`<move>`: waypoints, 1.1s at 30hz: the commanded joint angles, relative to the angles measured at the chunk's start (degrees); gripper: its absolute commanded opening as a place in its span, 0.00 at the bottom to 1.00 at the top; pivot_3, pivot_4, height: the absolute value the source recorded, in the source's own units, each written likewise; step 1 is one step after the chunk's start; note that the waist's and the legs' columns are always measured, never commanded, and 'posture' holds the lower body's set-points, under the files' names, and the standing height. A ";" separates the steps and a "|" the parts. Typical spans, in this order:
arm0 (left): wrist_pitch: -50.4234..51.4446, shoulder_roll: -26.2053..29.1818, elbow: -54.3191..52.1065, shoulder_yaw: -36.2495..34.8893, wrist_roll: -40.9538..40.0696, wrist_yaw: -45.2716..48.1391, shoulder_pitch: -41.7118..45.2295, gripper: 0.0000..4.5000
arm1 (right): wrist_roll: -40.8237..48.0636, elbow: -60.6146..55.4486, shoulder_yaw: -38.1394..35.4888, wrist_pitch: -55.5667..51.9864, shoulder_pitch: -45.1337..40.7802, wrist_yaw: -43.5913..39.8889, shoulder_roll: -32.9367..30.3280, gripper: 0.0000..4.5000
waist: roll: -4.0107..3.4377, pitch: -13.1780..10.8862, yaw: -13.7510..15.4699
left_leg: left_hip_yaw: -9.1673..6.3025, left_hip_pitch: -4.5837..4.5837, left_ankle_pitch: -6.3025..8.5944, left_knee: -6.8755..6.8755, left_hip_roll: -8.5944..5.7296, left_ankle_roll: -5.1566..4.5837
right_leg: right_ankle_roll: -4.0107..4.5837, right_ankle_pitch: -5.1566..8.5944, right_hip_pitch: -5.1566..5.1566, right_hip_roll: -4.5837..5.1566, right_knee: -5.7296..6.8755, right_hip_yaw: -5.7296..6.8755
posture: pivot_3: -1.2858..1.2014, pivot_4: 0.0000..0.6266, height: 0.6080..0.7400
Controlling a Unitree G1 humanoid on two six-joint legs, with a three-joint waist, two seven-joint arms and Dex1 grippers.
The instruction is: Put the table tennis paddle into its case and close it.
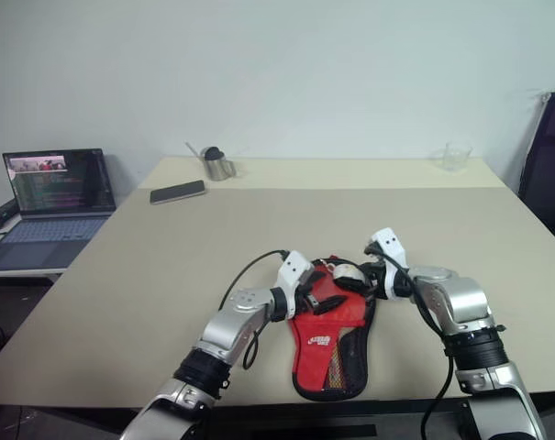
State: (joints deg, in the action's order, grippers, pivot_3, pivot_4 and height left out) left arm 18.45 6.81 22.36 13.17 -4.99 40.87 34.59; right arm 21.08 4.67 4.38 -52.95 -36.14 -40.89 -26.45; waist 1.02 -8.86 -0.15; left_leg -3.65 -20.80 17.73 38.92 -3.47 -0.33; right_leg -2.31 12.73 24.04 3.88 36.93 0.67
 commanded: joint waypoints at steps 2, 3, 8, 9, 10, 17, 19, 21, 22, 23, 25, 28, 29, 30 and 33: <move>1.86 0.23 2.32 1.82 1.06 0.87 -1.64 0.99 | -3.23 0.60 1.57 3.56 -0.62 2.66 1.19 1.00 | 0.00 0.00 0.01 | 0.00 0.00 -0.01 0.00 0.00 0.01 | 0.00 0.00 0.00 0.00 0.01 0.00 | 0.52 0.24 1.00; 1.85 0.22 2.31 1.85 1.09 0.86 -1.65 0.99 | -3.74 0.99 1.85 4.12 -0.66 3.05 1.53 1.00 | 0.00 0.00 0.01 | 0.00 0.00 -0.01 0.00 0.00 0.01 | 0.00 0.00 0.00 0.00 0.00 0.00 | 0.52 0.24 1.00; 1.81 0.18 2.29 1.84 1.18 0.82 -1.64 1.00 | -6.30 2.69 2.56 7.58 -0.61 4.72 2.78 0.92 | 0.00 0.00 0.01 | 0.00 0.00 -0.02 0.00 0.00 0.04 | 0.00 0.00 0.00 0.00 0.00 0.00 | 0.52 0.24 1.00; 1.82 0.15 2.28 1.83 1.21 0.81 -1.63 1.00 | -6.44 3.01 2.26 7.98 -0.71 5.02 3.07 0.87 | 0.00 0.00 0.01 | 0.00 0.00 -0.02 0.00 0.00 0.04 | 0.00 0.00 0.00 0.00 0.00 0.00 | 0.52 0.24 1.00; 1.85 0.14 2.23 1.82 1.22 0.81 -1.65 1.00 | -6.48 3.19 2.04 8.26 -0.81 5.06 3.26 0.80 | 0.00 0.00 0.01 | 0.00 0.00 -0.02 0.00 -0.01 0.04 | 0.00 0.00 0.00 0.00 0.00 0.00 | 0.52 0.24 1.00; 2.02 0.01 1.92 1.88 1.25 0.94 -1.95 1.00 | -6.00 4.20 0.02 9.08 -2.27 5.37 4.04 0.27 | 0.00 0.00 0.01 | -0.01 0.00 -0.02 0.00 -0.01 0.03 | 0.00 0.00 0.00 0.00 0.00 0.01 | 0.52 0.24 1.00; 2.07 -0.09 1.97 1.86 1.26 0.94 -1.90 1.00 | -5.81 4.66 -0.84 9.65 -2.86 5.51 4.26 0.17 | 0.00 0.00 0.02 | -0.01 0.00 -0.01 0.00 -0.01 0.03 | 0.00 0.00 0.00 0.00 -0.02 0.00 | 0.52 0.24 1.00; 2.18 -0.15 1.97 1.82 1.21 0.98 -1.92 1.00 | -5.18 5.79 -2.90 10.33 -4.14 6.90 5.23 0.11 | 0.00 0.00 0.02 | 0.00 0.00 -0.01 0.00 -0.01 0.03 | 0.00 0.00 0.00 0.00 -0.01 0.00 | 0.52 0.24 1.00; 2.19 -0.14 1.91 1.84 1.22 1.01 -1.97 1.00 | -5.08 6.40 -3.74 10.75 -4.72 7.61 5.66 0.09 | 0.00 0.00 0.01 | -0.01 0.00 -0.01 0.00 -0.01 0.03 | 0.00 0.00 0.00 0.00 -0.01 0.00 | 0.52 0.24 1.00; 2.22 -0.18 1.91 1.87 1.23 1.03 -1.95 1.00 | -5.32 7.31 -4.46 11.56 -5.37 8.39 5.99 0.09 | -0.01 0.00 0.00 | -0.01 0.00 -0.01 -0.01 0.00 0.03 | 0.00 0.00 0.00 0.00 -0.01 0.00 | 0.52 0.24 1.00; 2.30 -0.25 1.97 1.89 1.23 1.04 -1.90 1.00 | -6.22 9.60 -5.39 13.25 -6.71 9.98 6.42 0.09 | 0.00 0.00 0.01 | -0.01 0.00 -0.01 -0.01 -0.01 0.03 | 0.00 0.00 0.01 0.00 0.00 0.00 | 0.52 0.24 1.00; 2.39 -0.36 2.07 1.91 1.28 1.05 -1.84 1.00 | -8.36 15.57 -6.11 17.05 -9.74 13.50 7.00 0.09 | -0.01 -0.01 0.00 | -0.01 0.00 -0.01 -0.02 -0.01 0.03 | 0.00 0.00 0.01 0.00 -0.02 0.00 | 0.52 0.24 1.00; 2.48 -0.39 2.04 1.96 1.29 1.11 -1.86 1.00 | -8.88 17.81 -6.48 18.10 -10.77 15.17 7.24 0.09 | -0.01 -0.01 0.06 | -0.01 -0.01 -0.03 -0.02 -0.02 0.05 | 0.00 0.00 0.01 0.00 -0.01 0.00 | 0.52 0.24 1.00; 2.54 -0.41 2.02 2.03 1.30 1.18 -1.89 1.00 | -9.24 19.68 -6.76 18.94 -11.58 16.42 7.35 0.09 | -0.01 -0.01 0.11 | -0.02 -0.01 -0.08 -0.02 -0.01 0.15 | 0.01 0.00 0.01 0.01 -0.02 0.01 | 0.52 0.24 1.00; 2.79 -0.36 1.77 2.11 1.29 1.31 -2.09 1.00 | -10.17 24.16 -7.30 20.78 -13.15 18.89 7.02 0.08 | -0.02 -0.01 0.16 | -0.01 -0.05 -0.10 -0.04 -0.03 0.18 | 0.01 0.00 0.02 0.04 -0.06 0.01 | 0.52 0.24 1.00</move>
State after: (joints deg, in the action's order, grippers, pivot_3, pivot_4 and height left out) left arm 18.63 6.37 22.02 13.62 -4.32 41.72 34.50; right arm 11.91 27.91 0.37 -34.89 -46.92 -24.43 -18.33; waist 1.01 -8.88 0.01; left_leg -3.66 -20.85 17.63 38.88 -3.50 -0.15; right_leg -2.30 12.73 24.06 3.92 36.86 0.67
